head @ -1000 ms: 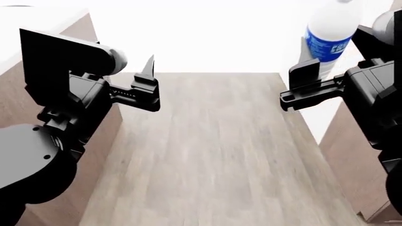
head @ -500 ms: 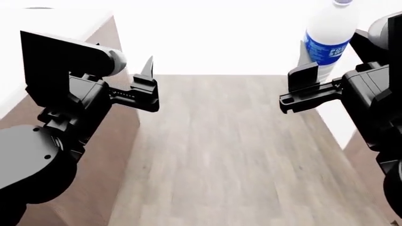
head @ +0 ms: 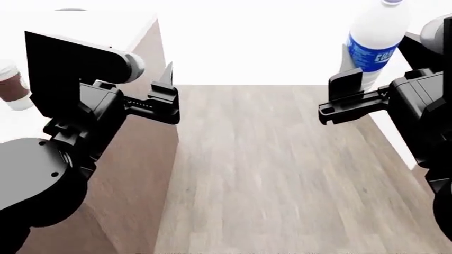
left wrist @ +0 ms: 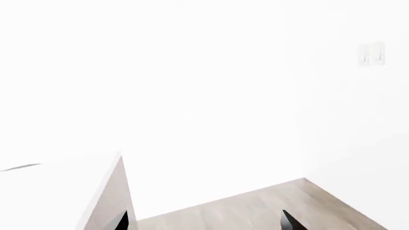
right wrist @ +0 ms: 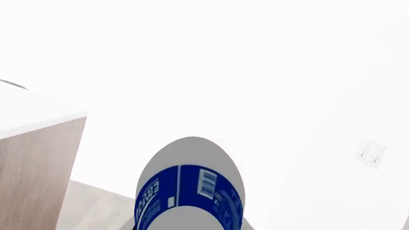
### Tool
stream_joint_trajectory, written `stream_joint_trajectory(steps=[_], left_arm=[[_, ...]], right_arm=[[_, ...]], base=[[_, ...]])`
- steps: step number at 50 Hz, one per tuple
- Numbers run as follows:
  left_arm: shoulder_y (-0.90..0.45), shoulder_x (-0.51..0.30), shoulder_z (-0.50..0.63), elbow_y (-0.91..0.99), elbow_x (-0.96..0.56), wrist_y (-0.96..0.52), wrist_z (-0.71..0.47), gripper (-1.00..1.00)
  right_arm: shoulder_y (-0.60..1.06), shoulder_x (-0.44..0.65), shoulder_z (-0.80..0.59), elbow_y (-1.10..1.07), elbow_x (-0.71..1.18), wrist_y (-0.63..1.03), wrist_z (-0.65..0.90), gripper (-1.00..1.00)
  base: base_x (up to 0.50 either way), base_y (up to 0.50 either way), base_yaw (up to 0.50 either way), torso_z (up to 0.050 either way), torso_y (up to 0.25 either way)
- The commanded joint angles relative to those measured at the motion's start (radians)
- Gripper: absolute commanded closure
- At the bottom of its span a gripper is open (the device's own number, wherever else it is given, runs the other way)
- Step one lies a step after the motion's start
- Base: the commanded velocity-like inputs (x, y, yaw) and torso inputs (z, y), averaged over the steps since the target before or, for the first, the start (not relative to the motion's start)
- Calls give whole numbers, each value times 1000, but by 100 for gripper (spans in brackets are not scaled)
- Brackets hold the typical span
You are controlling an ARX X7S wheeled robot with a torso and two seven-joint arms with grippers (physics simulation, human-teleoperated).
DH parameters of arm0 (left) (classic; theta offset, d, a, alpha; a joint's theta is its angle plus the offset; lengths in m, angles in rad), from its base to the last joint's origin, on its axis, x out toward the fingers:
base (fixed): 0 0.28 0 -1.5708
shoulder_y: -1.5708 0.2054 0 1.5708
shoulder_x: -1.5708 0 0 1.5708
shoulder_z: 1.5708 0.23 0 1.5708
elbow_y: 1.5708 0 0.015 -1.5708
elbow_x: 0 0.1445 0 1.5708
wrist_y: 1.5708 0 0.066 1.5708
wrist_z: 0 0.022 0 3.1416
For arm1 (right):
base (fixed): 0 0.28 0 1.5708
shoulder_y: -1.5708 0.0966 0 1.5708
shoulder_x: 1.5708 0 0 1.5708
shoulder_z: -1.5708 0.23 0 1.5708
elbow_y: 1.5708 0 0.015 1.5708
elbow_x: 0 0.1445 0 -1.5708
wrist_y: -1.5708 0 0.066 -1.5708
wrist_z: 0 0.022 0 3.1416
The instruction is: Move the drinks to the dining counter.
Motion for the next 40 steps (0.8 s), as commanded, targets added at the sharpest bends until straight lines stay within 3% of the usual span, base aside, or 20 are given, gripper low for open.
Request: stream_joint_trajectory(steps=[1,40], left_arm=[[12,-12,-10,6,-6,8,-3,-100],[21,-19,-4,1,4,26,6,-100]], right_arm=[[20,-12,13,9,-12,23,-1,100],[41,-32,14,10,-13,60,7,100]], base=[[-72,500,0,0,0],[-76,500,0,0,0]])
